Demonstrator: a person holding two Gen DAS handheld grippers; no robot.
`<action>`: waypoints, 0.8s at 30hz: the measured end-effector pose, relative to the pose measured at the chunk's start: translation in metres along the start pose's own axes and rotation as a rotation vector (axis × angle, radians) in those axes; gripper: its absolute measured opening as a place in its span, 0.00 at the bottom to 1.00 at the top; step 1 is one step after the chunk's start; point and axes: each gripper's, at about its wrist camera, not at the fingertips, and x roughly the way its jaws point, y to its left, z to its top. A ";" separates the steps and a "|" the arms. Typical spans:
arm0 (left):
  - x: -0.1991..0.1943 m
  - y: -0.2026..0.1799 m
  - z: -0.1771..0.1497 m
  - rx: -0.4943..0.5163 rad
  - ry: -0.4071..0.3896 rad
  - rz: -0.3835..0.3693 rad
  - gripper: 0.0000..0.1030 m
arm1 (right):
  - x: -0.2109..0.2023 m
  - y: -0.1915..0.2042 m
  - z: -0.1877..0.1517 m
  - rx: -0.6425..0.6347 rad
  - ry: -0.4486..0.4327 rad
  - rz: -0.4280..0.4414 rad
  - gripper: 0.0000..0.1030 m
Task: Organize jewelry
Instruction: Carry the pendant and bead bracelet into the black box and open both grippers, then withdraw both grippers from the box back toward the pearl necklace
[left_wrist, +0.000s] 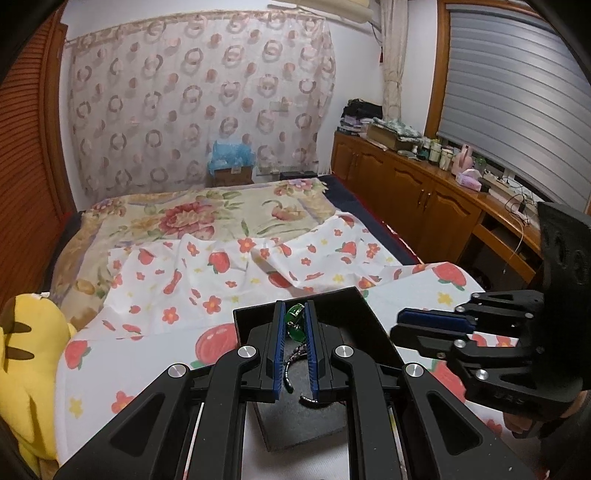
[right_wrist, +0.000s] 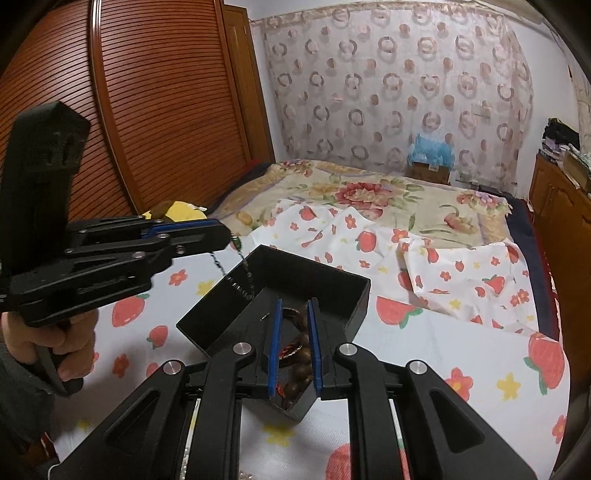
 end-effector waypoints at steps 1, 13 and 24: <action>0.002 0.000 0.000 0.001 0.002 0.000 0.09 | -0.001 -0.001 -0.001 0.000 0.001 -0.001 0.16; 0.019 -0.001 0.002 0.010 0.035 0.009 0.10 | -0.016 -0.007 -0.025 0.002 0.021 -0.038 0.16; -0.005 -0.002 -0.024 0.020 0.016 0.022 0.26 | -0.035 0.003 -0.057 0.013 0.036 -0.055 0.16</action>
